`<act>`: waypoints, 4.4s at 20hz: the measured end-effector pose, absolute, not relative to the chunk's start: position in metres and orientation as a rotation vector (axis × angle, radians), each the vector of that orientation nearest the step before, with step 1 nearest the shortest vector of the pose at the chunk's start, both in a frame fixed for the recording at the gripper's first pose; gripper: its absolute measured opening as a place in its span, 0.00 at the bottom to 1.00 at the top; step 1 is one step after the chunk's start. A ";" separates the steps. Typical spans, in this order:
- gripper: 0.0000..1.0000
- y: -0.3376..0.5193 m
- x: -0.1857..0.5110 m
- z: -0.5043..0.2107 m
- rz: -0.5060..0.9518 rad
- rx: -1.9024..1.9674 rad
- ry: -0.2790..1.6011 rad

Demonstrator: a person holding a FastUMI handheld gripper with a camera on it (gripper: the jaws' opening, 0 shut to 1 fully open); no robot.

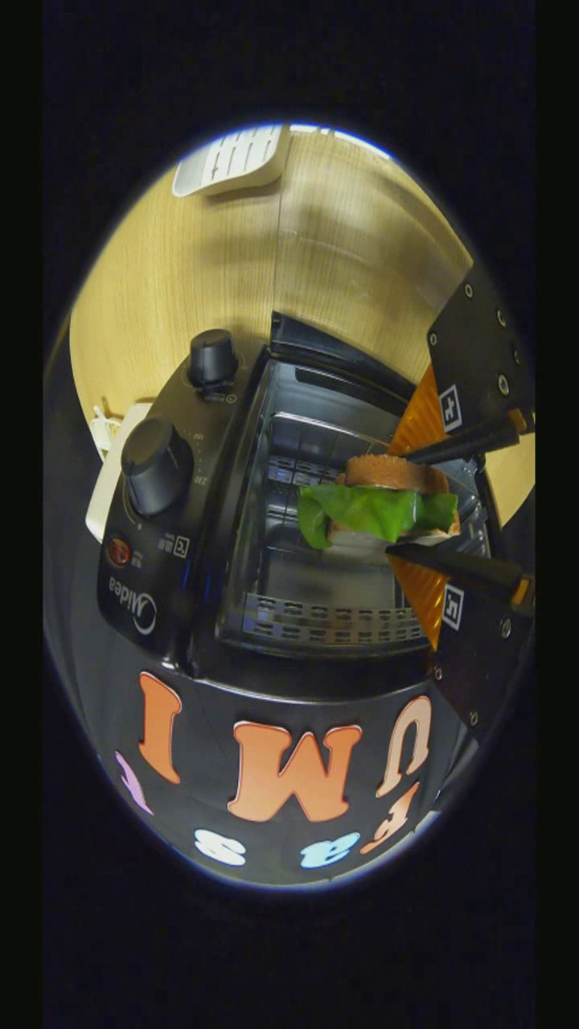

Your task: Open the toaster oven, put the food inside, and close the toaster oven door.

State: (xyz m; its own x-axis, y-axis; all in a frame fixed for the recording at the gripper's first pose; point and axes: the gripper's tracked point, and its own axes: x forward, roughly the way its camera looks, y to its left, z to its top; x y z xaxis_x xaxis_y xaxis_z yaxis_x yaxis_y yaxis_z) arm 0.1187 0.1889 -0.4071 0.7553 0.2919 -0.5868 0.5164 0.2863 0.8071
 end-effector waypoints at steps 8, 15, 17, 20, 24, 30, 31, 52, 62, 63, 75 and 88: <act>0.97 0.192 0.096 -0.406 -0.163 1.295 0.802; 0.98 0.188 0.053 -0.367 -0.067 1.266 0.779; 0.98 0.183 0.037 -0.359 -0.046 1.245 0.788; 0.98 0.167 0.013 -0.345 -0.012 1.152 0.770; 0.98 0.139 -0.023 -0.349 0.027 0.891 0.771; 0.98 0.108 -0.062 -0.363 0.043 0.588 0.773; 0.98 0.104 -0.068 -0.371 0.046 0.495 0.789; 1.00 0.132 -0.091 -0.444 0.175 -0.106 1.019; 0.99 0.138 -0.088 -0.445 0.158 -0.057 1.009; 1.00 0.137 -0.087 -0.443 0.157 -0.062 1.001; 0.99 0.141 -0.059 -0.376 0.174 0.010 0.856; 1.00 0.159 0.002 -0.317 0.166 0.117 0.699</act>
State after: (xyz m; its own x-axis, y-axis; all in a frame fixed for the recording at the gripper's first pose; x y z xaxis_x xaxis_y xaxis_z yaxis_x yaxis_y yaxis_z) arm 0.0020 0.1590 -0.3169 0.7530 0.1914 -0.6296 -0.1129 0.9802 0.1629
